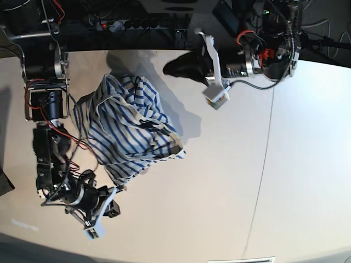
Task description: Fold the T-shirt properly
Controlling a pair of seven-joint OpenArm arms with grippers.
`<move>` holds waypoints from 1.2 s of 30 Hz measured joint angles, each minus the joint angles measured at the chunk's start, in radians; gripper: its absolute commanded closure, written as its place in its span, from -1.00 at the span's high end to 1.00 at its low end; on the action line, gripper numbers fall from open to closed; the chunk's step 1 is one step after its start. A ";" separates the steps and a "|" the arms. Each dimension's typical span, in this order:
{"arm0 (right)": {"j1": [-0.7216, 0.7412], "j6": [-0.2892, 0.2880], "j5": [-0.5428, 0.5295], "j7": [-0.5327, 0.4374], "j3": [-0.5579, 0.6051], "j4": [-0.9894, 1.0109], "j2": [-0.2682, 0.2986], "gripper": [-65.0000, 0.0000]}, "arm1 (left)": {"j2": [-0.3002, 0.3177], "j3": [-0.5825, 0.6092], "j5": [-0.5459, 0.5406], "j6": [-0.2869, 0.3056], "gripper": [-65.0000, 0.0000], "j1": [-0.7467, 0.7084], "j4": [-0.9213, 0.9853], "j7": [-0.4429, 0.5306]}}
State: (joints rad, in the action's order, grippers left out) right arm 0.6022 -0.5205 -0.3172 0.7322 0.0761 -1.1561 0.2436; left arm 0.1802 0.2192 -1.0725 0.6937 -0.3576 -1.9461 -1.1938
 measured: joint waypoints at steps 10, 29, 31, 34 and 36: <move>0.100 0.000 0.049 0.029 0.012 0.217 -0.134 -1.00 | -0.110 0.174 0.281 0.000 -1.00 0.008 0.001 0.117; 0.099 0.000 0.060 0.065 0.202 0.267 -0.144 -1.00 | -0.112 0.361 0.470 0.000 -1.00 0.212 0.121 0.190; 0.099 0.000 0.060 0.065 0.202 0.267 -0.144 -1.00 | -0.112 0.370 0.489 0.000 -1.00 0.220 0.123 0.205; 0.099 0.000 0.081 0.065 0.202 0.268 -0.144 -1.00 | -0.111 0.370 0.489 0.000 -1.00 0.234 0.140 0.253; 0.099 0.000 0.087 0.065 0.202 0.268 -0.144 -1.00 | -0.111 0.370 0.488 0.000 -1.00 0.243 0.162 0.294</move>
State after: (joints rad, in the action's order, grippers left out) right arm 0.7010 -0.5205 -0.2298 0.7975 0.2783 -0.8879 0.0994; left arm 0.0689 0.5888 -0.5846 0.6933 -0.1146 -1.7844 -0.9001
